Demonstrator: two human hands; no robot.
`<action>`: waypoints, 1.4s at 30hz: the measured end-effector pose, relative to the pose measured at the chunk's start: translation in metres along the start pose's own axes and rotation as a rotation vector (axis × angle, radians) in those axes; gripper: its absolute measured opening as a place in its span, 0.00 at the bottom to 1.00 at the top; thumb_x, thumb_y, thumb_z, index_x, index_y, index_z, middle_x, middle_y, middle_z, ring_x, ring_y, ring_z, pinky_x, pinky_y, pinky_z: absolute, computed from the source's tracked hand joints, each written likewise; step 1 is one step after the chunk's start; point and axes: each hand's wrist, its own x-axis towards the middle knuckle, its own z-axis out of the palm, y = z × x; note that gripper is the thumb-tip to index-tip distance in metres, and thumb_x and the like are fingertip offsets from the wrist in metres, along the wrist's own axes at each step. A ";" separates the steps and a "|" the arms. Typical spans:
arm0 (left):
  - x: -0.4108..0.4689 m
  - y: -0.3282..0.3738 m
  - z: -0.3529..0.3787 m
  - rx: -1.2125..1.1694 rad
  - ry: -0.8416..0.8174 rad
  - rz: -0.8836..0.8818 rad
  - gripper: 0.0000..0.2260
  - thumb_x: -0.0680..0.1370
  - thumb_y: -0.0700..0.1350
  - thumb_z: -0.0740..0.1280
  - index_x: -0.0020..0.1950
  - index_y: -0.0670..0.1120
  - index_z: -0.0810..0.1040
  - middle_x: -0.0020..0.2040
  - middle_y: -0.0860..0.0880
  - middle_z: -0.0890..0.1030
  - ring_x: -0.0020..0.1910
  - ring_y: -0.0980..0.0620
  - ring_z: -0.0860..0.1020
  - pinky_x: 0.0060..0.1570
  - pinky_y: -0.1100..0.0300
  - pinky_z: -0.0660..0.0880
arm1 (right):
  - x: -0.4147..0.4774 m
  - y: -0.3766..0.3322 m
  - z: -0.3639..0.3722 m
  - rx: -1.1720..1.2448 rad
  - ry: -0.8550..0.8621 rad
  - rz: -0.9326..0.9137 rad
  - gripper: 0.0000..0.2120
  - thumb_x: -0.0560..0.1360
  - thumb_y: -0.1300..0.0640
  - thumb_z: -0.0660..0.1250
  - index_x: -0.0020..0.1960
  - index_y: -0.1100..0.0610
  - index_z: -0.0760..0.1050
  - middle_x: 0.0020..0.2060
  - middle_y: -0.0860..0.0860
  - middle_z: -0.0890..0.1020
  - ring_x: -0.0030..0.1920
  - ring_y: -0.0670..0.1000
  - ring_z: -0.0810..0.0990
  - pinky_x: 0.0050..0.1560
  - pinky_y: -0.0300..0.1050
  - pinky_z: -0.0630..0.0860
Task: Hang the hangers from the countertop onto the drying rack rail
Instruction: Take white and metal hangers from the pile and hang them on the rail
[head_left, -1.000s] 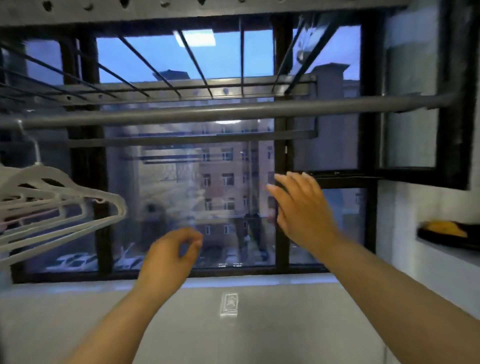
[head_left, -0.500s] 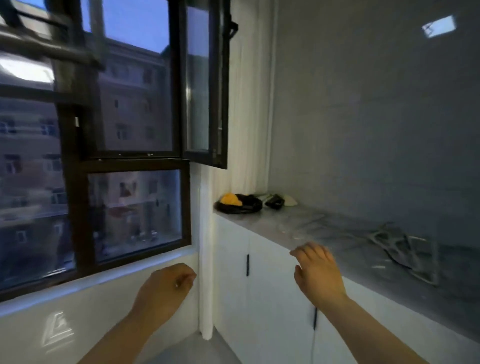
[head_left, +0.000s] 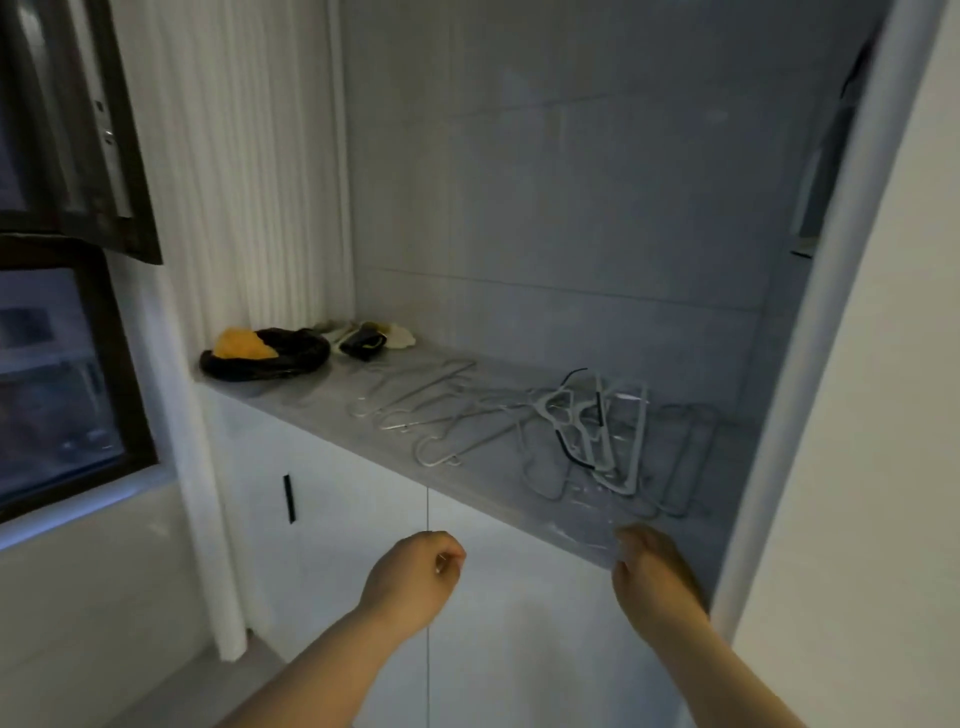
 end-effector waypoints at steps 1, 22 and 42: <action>0.008 0.003 0.008 -0.008 -0.009 0.001 0.08 0.78 0.44 0.60 0.55 0.53 0.75 0.56 0.52 0.77 0.49 0.55 0.74 0.49 0.69 0.68 | 0.007 0.001 0.002 -0.013 -0.026 0.026 0.22 0.79 0.60 0.53 0.73 0.55 0.59 0.72 0.50 0.63 0.72 0.50 0.60 0.70 0.38 0.55; 0.216 0.054 0.085 -0.524 -0.152 -0.130 0.17 0.77 0.43 0.64 0.63 0.37 0.73 0.62 0.38 0.77 0.61 0.40 0.75 0.64 0.51 0.71 | 0.096 0.005 0.051 -0.063 -0.087 0.307 0.33 0.74 0.37 0.39 0.76 0.51 0.49 0.76 0.50 0.49 0.75 0.52 0.50 0.74 0.48 0.48; 0.253 0.081 0.091 -1.119 -0.538 -0.418 0.12 0.79 0.32 0.54 0.38 0.37 0.71 0.28 0.46 0.79 0.33 0.51 0.75 0.54 0.53 0.73 | 0.102 -0.001 0.049 -0.123 -0.076 0.351 0.43 0.62 0.39 0.38 0.70 0.53 0.67 0.70 0.54 0.68 0.69 0.56 0.69 0.67 0.54 0.65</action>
